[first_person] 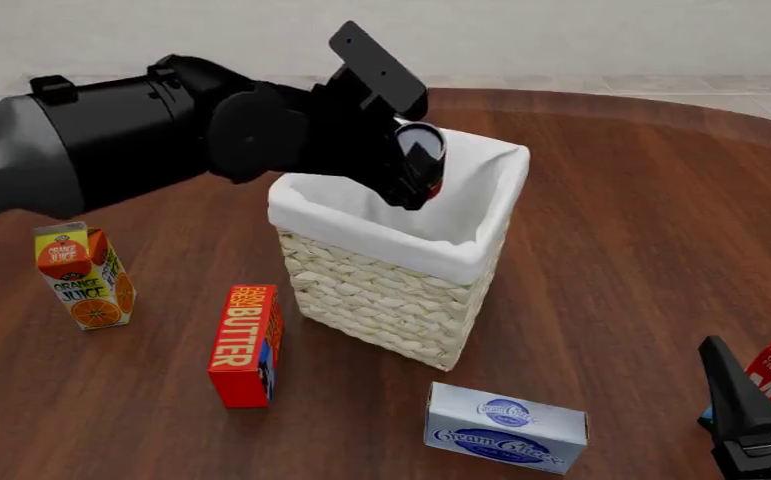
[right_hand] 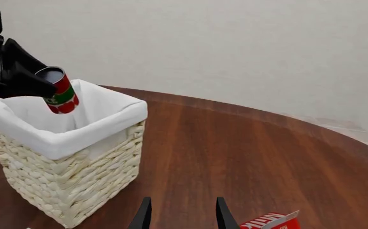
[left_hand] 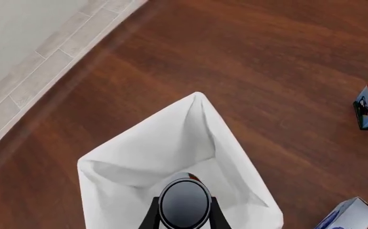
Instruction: Pick up the alphabet soup and the tomato sauce, and put them in the basket.
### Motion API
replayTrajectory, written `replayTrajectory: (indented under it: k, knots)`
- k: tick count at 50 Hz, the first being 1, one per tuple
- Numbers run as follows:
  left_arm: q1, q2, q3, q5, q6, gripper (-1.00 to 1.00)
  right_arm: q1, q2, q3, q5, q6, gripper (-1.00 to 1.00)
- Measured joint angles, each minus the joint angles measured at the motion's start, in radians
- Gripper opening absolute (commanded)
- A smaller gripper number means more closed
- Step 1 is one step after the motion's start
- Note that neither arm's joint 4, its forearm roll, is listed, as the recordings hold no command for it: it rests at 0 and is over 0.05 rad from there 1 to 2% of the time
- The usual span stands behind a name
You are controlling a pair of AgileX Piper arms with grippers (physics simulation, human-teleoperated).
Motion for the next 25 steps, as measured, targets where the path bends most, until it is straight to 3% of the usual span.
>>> replayTrajectory:
  k: [25]
  knots:
    - [-0.024,0.069,-0.033,-0.02,-0.011,-1.0,-0.004,0.0,0.0,0.003,0.0,1.0]
